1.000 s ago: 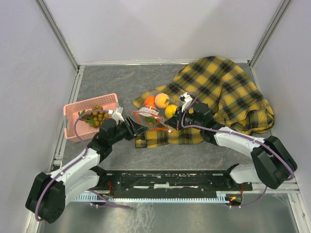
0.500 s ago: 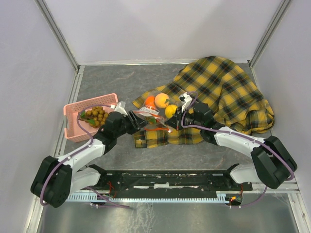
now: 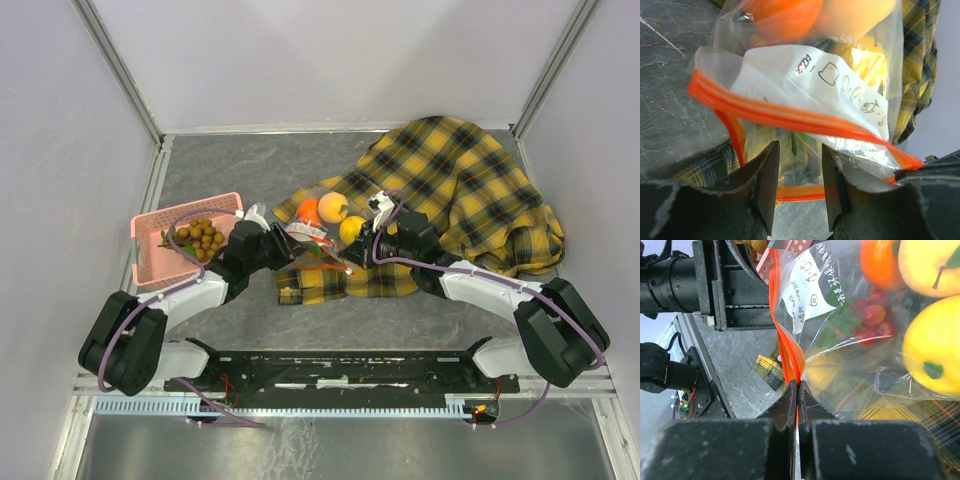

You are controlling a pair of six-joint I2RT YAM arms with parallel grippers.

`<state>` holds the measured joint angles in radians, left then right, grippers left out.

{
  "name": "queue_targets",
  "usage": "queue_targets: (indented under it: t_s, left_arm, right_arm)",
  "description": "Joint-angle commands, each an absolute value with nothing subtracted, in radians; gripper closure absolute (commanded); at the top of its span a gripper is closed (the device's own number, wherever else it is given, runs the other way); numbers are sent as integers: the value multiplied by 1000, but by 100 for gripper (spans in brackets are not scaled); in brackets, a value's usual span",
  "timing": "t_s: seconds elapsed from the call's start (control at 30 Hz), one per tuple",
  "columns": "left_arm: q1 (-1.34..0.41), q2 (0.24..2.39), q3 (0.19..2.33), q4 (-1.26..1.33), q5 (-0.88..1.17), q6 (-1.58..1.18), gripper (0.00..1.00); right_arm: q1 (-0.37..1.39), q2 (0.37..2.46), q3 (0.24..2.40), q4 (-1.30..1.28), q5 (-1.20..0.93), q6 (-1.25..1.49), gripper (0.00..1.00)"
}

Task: Open the zip-top bag and remove the fake food
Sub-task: Pick up the fake fruit from the zipper food storage bag.

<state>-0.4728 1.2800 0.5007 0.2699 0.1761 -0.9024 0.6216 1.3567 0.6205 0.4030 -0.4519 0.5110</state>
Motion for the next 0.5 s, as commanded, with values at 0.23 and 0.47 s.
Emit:
queue_targets:
  t_s: [0.23,0.47]
  left_arm:
    - [-478,1368,556,379,108,-897,57]
    - [-483,1422,559,418,140,-913,60]
  right_arm:
    - [627,1361,658,476,-479,509,98]
    - [627,1362,653,477,-476,508,98]
